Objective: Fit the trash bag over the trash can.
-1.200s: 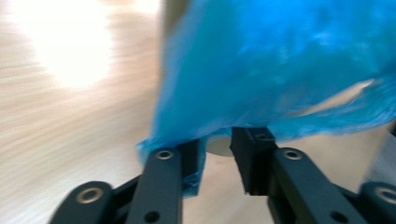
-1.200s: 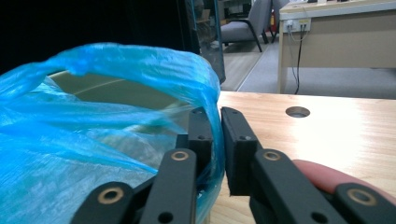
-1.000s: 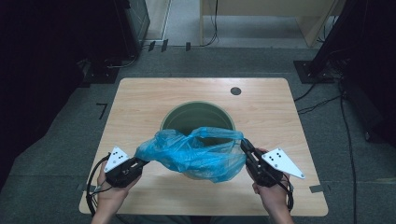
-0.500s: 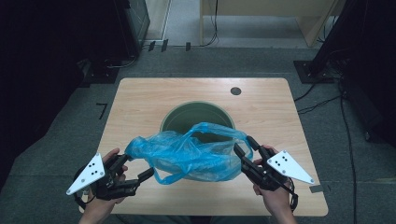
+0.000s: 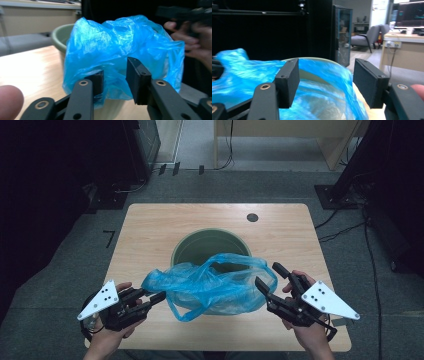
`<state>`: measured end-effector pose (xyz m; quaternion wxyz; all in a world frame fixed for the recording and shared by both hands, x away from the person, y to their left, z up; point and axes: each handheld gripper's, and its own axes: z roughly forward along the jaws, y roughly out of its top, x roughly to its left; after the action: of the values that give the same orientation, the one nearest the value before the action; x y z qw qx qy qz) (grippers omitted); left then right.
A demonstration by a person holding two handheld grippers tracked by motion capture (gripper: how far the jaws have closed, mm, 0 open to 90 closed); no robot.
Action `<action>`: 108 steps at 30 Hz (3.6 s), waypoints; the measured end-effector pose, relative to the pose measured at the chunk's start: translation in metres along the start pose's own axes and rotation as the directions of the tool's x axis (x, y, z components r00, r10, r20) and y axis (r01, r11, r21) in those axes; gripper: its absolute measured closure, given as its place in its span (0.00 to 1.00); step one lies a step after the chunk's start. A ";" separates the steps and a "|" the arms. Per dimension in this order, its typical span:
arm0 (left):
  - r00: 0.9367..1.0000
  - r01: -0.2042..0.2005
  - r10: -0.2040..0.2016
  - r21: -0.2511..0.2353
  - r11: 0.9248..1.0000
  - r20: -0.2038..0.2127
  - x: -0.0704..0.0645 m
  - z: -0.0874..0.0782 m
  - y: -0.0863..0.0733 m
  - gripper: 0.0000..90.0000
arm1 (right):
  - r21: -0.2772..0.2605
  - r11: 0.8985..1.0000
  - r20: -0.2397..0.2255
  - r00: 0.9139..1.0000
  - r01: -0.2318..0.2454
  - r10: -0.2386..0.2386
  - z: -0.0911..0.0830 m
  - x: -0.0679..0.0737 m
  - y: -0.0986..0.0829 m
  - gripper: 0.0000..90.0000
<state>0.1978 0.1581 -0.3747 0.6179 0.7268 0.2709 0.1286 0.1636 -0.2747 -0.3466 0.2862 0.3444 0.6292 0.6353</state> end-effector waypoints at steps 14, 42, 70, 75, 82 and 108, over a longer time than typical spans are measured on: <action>0.998 -0.054 0.055 -0.009 0.998 0.023 -0.010 0.013 0.016 0.88 | 0.097 0.977 -0.147 0.974 0.191 -0.175 0.052 0.044 0.020 0.44; 0.958 -0.229 0.232 -0.040 0.973 0.170 -0.043 0.006 0.010 0.44 | 0.135 0.984 0.080 0.989 0.115 -0.126 0.090 0.072 0.021 1.00; 0.985 -0.139 0.135 0.023 0.990 0.109 -0.028 0.005 0.003 0.48 | 0.206 0.922 -0.178 0.939 0.329 -0.296 0.084 0.064 0.011 0.47; 0.982 -0.141 0.140 0.006 0.990 0.125 -0.029 0.003 0.005 0.48 | 0.286 0.861 -0.104 0.907 0.420 -0.408 0.095 0.075 0.002 0.79; 0.977 -0.158 0.163 -0.044 0.986 0.137 -0.033 0.001 0.006 0.39 | 0.270 0.900 -0.045 0.938 0.343 -0.344 0.105 0.085 0.000 1.00; 0.928 -0.328 0.323 0.002 0.945 -0.185 -0.105 0.057 -0.016 0.21 | 0.209 0.972 0.210 0.965 0.111 -0.156 0.114 0.096 0.010 1.00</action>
<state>0.1379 0.0546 -0.3862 0.5709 0.7378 0.2002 0.2994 0.1978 -0.1299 -0.3324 0.3627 0.3971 0.6739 0.5066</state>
